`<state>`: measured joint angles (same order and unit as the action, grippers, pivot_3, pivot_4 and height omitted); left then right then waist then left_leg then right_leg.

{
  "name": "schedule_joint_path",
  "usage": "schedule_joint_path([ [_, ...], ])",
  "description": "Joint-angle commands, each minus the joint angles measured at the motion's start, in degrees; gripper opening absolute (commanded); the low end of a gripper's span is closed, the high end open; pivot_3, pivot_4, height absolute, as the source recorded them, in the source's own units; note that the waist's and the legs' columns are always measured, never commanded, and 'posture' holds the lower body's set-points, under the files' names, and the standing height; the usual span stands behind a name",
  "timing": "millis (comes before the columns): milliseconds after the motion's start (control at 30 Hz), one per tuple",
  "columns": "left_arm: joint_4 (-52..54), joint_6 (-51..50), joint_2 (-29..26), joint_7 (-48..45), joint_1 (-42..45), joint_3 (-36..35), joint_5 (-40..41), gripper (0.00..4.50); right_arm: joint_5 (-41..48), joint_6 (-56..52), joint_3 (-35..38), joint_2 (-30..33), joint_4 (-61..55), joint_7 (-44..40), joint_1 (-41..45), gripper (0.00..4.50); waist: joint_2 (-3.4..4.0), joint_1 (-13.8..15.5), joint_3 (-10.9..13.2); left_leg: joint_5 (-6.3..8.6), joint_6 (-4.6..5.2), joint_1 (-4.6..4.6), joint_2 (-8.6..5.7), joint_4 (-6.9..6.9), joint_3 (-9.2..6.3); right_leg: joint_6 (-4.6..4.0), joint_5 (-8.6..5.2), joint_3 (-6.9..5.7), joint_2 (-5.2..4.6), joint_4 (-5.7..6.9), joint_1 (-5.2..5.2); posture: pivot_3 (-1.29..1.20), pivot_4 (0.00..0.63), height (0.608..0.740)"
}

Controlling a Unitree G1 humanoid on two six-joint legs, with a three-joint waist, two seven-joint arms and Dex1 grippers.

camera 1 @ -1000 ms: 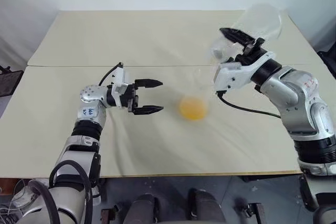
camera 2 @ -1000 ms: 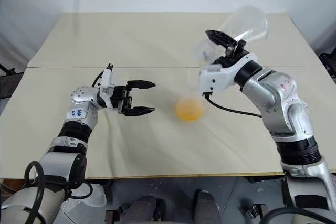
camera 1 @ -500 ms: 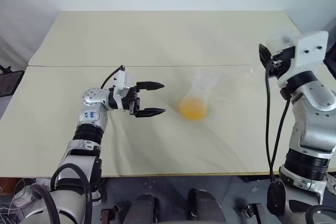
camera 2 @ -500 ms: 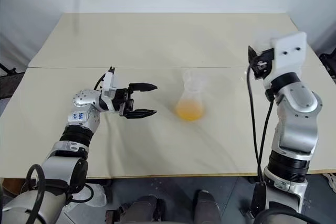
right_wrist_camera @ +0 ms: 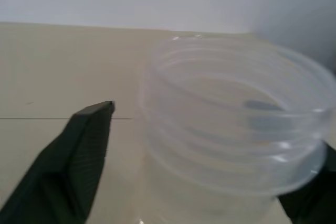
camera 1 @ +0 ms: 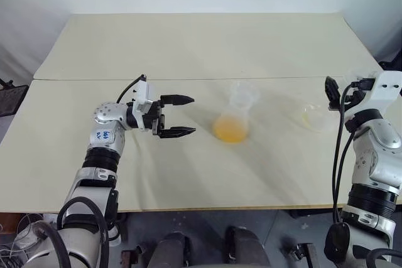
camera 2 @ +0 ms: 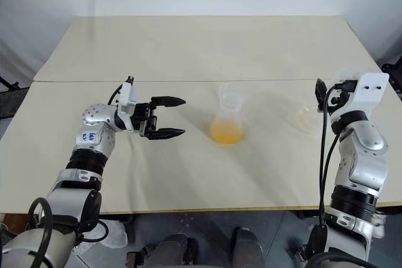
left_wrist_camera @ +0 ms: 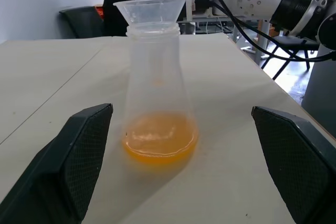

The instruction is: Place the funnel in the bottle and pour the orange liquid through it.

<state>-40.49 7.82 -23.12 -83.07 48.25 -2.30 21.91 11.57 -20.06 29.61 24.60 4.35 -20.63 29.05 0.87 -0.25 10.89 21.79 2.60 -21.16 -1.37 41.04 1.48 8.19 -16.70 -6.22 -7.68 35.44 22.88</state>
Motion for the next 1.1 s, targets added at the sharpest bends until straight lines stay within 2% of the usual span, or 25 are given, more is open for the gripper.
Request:
schedule_joint_path([
  [33, 2.68, -2.12, -1.16, 1.36, -0.5, -0.51, -0.19, 4.5, 2.23, 0.25, 0.07, 2.45, -4.19, 0.06, -0.28, 4.47, 0.0, 0.0, 0.0, 0.0, 0.0, 0.0, 0.0, 0.0, 0.0, 0.0, 0.0, 0.0, 0.0, 0.0, 0.0, 0.0, 0.15, 0.74],
  [300, 5.77, -7.61, -1.85, 6.14, -0.98, -0.92, -0.24, 4.5, 6.07, -2.85, -0.43, 7.83, -9.91, -1.15, 0.77, 4.47, 0.0, 0.1, 0.0, 0.0, 0.0, -0.01, 0.0, 0.01, -0.02, 0.0, 0.0, 0.02, -0.02, 0.0, 0.0, 0.0, 0.15, 0.74],
  [533, 9.7, -8.38, -2.98, 6.82, -4.05, -1.11, 0.42, 4.5, 14.23, -8.61, -0.47, 12.86, -19.2, -7.35, -1.66, 4.47, 0.0, 0.26, 0.0, 0.0, 0.0, -0.01, 0.01, 0.01, -0.02, 0.0, 0.0, 0.02, -0.02, -0.01, 0.0, 0.0, 0.15, 0.74],
  [733, 11.72, -10.75, -5.68, 5.19, -6.4, -2.82, 2.78, 4.5, 29.01, -14.19, 2.61, 19.44, -33.79, -22.6, -15.71, 4.47, -0.04, 0.79, 0.02, 0.0, 0.0, -0.04, 0.0, 0.01, -0.07, 0.0, 0.0, -0.05, -0.01, -0.05, -0.01, 0.0, 0.15, 0.74],
  [800, 10.78, -9.46, -6.98, 3.22, -7.45, -3.42, 2.77, 4.5, 31.84, -14.67, 4.54, 21.78, -37.51, -30.07, -24.48, 4.47, -0.04, 1.29, 0.02, 0.01, 0.01, -0.03, -0.02, 0.04, -0.04, 0.02, 0.01, -0.04, -0.03, -0.1, -0.08, 0.0, 0.15, 0.74],
  [933, 10.5, -8.96, -8.9, 1.26, -9.89, -4.13, 2.85, 4.5, 26.2, -6.84, 4.56, 23.26, -36.77, -40.48, -40.28, 4.47, -0.09, 1.75, 0.0, 0.02, 0.03, 0.06, 0.03, 0.0, -0.05, 0.02, 0.01, -0.08, 0.05, -0.38, -0.29, 0.0, 0.15, 0.74],
  [1100, 12.3, -8.68, -9.06, 0.92, -12.01, -4.8, 3.39, 4.5, 23.85, -0.24, 4.18, 20.78, -31.81, -42.68, -44.91, 4.47, -0.14, 1.73, -0.01, 0.05, 0.18, 0.1, -0.03, 0.17, 0.08, 0.13, 0.08, 0.11, 0.0, -0.54, -0.41, 0.0, 0.15, 0.74],
])
